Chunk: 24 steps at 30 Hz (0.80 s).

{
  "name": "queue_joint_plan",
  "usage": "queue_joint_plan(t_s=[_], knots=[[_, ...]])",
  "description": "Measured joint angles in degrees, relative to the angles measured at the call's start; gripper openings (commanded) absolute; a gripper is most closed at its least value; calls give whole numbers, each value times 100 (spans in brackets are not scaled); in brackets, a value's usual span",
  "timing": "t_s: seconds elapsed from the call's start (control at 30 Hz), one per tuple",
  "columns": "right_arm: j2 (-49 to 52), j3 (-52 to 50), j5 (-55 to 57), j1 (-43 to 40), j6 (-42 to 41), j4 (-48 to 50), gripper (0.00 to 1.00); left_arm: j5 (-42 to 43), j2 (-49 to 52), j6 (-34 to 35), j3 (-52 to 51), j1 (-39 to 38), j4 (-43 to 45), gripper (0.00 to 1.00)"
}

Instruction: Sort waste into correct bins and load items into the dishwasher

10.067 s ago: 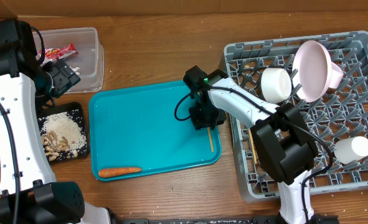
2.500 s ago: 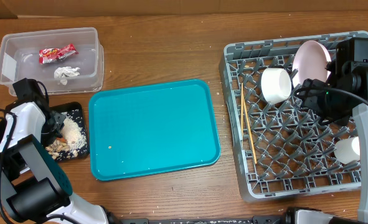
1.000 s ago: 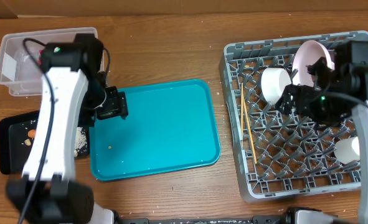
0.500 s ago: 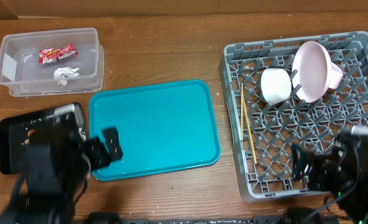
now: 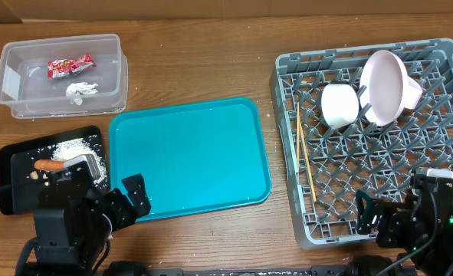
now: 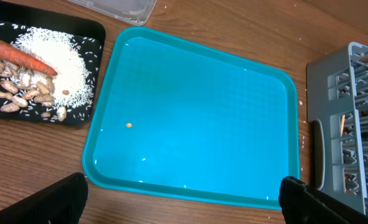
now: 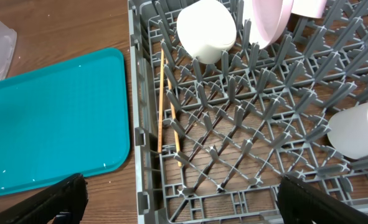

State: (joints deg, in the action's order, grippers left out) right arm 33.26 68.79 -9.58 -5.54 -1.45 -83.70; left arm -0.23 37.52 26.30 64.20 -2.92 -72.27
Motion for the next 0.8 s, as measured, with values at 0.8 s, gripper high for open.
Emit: queue_joint_plan(t_s=[0.8], knots=[[-1663,-973,-103,562,-2,2455,100,0,0,37,-11,0,-13,100]])
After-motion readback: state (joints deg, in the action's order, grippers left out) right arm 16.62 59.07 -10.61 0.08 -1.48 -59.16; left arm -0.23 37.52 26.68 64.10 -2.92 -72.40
